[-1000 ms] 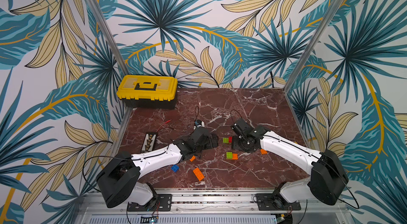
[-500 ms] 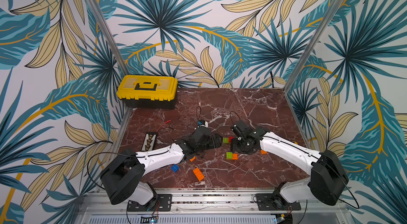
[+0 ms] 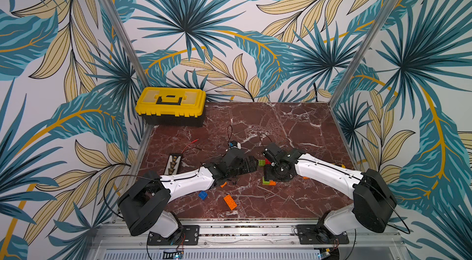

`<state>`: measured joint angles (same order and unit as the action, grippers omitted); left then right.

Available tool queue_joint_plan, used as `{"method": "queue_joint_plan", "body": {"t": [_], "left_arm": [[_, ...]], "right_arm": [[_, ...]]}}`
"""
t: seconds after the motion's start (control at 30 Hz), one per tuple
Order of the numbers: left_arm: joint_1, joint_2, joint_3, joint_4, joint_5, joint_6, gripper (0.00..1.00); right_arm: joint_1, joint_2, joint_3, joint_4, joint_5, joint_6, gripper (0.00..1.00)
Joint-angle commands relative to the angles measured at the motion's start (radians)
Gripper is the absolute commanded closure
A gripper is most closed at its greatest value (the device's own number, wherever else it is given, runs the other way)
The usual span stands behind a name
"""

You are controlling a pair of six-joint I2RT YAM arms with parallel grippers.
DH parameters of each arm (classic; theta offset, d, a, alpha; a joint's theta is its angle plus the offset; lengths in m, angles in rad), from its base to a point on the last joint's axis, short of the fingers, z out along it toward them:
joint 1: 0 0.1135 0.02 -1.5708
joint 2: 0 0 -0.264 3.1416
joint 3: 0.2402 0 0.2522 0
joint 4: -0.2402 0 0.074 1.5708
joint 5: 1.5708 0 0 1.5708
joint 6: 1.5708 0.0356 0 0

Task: Assemble the number 5 with lego
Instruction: Assemble the lego brick with the lego brick.

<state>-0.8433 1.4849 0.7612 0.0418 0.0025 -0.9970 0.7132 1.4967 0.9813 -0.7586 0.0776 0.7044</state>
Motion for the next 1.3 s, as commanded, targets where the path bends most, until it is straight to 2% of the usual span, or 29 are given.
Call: {"method": "queue_joint_plan", "body": {"t": [0.0,1.27], "left_arm": [[0.001,-0.034,-0.037,0.004,-0.011,-0.022,0.0],[0.001,0.0,-0.037,0.023,0.04,-0.027,0.0]], "right_arm": [[0.014,0.016,0.017,-0.025,0.028,-0.006,0.44],[0.044,0.114,-0.003,0.036,0.041,0.047,0.44]]}}
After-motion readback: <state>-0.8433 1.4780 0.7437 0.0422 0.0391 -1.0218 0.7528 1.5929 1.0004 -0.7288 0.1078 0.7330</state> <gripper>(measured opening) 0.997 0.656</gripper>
